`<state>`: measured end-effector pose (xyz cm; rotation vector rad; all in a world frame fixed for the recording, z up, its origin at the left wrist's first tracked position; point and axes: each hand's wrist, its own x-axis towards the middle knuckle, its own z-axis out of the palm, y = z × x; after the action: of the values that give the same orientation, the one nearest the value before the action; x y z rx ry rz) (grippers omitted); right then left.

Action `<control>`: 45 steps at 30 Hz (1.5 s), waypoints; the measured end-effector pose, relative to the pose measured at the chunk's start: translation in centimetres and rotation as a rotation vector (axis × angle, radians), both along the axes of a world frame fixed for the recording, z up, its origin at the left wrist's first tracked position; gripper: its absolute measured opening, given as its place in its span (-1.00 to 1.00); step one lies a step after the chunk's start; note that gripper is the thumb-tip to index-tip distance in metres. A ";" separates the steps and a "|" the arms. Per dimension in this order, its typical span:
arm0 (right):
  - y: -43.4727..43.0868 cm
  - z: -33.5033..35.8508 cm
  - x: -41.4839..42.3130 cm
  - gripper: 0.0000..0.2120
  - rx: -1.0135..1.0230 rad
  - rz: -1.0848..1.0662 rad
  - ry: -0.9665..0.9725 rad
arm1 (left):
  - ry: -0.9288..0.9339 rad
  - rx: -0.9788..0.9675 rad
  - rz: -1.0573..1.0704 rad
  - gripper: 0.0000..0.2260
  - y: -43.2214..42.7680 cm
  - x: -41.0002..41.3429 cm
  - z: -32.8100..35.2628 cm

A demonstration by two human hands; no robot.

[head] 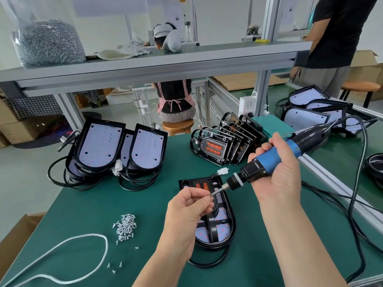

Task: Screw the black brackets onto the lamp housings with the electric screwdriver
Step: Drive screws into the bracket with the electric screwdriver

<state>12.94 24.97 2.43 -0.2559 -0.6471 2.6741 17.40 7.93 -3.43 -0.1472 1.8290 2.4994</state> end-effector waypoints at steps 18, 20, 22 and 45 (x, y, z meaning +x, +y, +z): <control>0.2 -0.5 0.8 -0.56 0.167 0.025 0.175 | 0.140 -0.159 0.087 -0.77 0.4 0.7 -0.4; 0.3 -0.6 0.7 -0.54 0.245 0.008 0.188 | 0.100 -0.050 0.076 -0.79 0.3 0.8 -0.5; 0.0 -0.3 0.7 -0.57 0.297 -0.038 0.197 | 0.061 0.072 0.035 -0.84 0.5 1.1 -0.7; -0.5 1.1 -3.9 -0.80 0.294 -0.226 0.152 | 0.200 -0.645 0.351 -0.58 -2.2 -1.4 -2.8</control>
<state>9.04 24.48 3.52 -0.0414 -0.8927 2.3205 16.05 5.73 -6.23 -0.2607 2.8577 2.0508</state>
